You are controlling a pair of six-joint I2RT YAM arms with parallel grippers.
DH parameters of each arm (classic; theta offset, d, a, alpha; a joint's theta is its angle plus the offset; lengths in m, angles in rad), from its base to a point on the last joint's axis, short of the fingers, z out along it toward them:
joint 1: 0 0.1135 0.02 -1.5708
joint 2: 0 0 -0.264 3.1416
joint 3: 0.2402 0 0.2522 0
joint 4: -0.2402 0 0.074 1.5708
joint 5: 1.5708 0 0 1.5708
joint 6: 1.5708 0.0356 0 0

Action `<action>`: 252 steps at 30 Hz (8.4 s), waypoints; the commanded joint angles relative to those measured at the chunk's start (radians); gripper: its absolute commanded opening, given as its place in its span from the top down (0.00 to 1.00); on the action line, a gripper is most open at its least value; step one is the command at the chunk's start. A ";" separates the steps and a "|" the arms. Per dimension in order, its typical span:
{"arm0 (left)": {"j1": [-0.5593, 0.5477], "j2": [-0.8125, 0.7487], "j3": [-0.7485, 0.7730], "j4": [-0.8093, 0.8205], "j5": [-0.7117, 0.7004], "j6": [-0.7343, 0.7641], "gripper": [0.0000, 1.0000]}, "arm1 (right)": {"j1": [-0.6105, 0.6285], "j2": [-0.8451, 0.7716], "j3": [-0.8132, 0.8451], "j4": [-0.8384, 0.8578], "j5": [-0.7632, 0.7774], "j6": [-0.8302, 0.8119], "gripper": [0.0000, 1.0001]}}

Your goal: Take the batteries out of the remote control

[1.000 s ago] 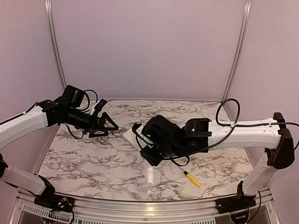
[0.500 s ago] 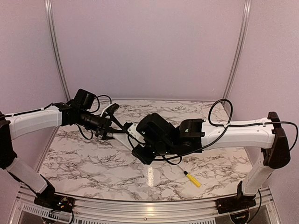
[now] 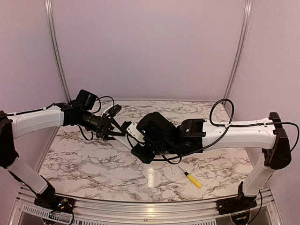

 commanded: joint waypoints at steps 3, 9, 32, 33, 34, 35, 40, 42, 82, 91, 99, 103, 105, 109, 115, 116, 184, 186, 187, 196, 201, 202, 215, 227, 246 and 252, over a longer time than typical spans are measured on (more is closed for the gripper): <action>0.004 0.035 0.026 -0.050 0.057 0.057 0.71 | -0.008 0.002 0.053 0.045 0.024 -0.019 0.98; 0.004 0.045 0.042 -0.070 0.063 0.079 1.00 | -0.008 -0.002 0.042 0.054 0.041 -0.008 0.97; 0.004 -0.033 -0.088 0.199 -0.126 -0.119 1.00 | -0.026 -0.026 0.028 -0.029 0.076 0.121 0.02; 0.004 -0.043 -0.097 0.202 -0.148 -0.121 1.00 | -0.027 -0.029 0.028 -0.036 0.071 0.124 0.02; 0.004 -0.056 -0.108 0.205 -0.174 -0.127 1.00 | -0.030 -0.033 0.029 -0.041 0.066 0.127 0.02; 0.004 -0.070 -0.123 0.212 -0.206 -0.134 1.00 | -0.033 -0.035 0.030 -0.047 0.057 0.129 0.01; 0.004 -0.158 -0.232 0.333 -0.317 -0.210 1.00 | -0.076 -0.063 0.037 -0.084 0.013 0.154 0.02; 0.004 -0.174 -0.252 0.349 -0.371 -0.238 1.00 | -0.103 -0.084 0.039 -0.091 0.001 0.179 0.02; 0.015 -0.183 -0.418 1.004 -0.332 -0.622 1.00 | -0.344 -0.085 0.033 0.110 -0.450 0.712 0.04; 0.015 -0.076 -0.353 1.196 -0.239 -0.786 1.00 | -0.354 -0.077 0.059 0.125 -0.486 0.741 0.05; 0.015 -0.043 -0.318 1.259 -0.263 -0.903 1.00 | -0.378 -0.109 0.053 0.124 -0.525 0.771 0.05; 0.014 0.030 -0.357 1.570 -0.267 -1.091 1.00 | -0.378 -0.114 0.054 0.160 -0.560 0.785 0.05; 0.014 0.047 -0.358 1.605 -0.269 -1.112 1.00 | -0.377 -0.115 0.057 0.171 -0.570 0.788 0.05; 0.013 0.045 -0.344 1.549 -0.269 -1.075 1.00 | -0.378 -0.115 0.067 0.165 -0.567 0.791 0.06; 0.010 0.023 -0.309 1.393 -0.240 -0.991 1.00 | -0.394 -0.117 0.074 0.151 -0.552 0.836 0.14; 0.009 0.020 -0.303 1.370 -0.235 -0.978 1.00 | -0.399 -0.119 0.070 0.153 -0.552 0.850 0.16; -0.066 0.028 -0.234 1.152 -0.233 -0.830 1.00 | -0.413 -0.116 0.041 0.189 -0.614 0.888 0.77; -0.066 0.030 -0.233 1.152 -0.231 -0.829 1.00 | -0.414 -0.120 0.039 0.187 -0.611 0.889 0.77; -0.066 0.030 -0.231 1.152 -0.229 -0.829 1.00 | -0.414 -0.121 0.038 0.187 -0.609 0.890 0.77; -0.062 0.035 -0.225 1.144 -0.218 -0.818 1.00 | -0.413 -0.145 0.020 0.177 -0.593 0.901 0.77; -0.051 0.036 -0.223 1.135 -0.209 -0.810 1.00 | -0.413 -0.152 0.011 0.176 -0.587 0.911 0.77; -0.049 0.036 -0.222 1.132 -0.206 -0.807 1.00 | -0.413 -0.152 0.011 0.177 -0.587 0.912 0.77; -0.042 0.036 -0.211 1.074 -0.190 -0.760 1.00 | -0.413 -0.147 0.016 0.175 -0.589 0.916 0.69; -0.040 0.029 -0.179 0.986 -0.203 -0.697 1.00 | -0.413 -0.165 0.013 0.119 -0.573 0.889 0.69; -0.043 0.048 -0.160 0.927 -0.217 -0.657 1.00 | -0.413 -0.093 0.046 0.104 -0.602 0.863 0.57; -0.043 0.033 -0.152 0.851 -0.240 -0.608 1.00 | -0.413 -0.053 0.103 0.017 -0.583 0.845 0.61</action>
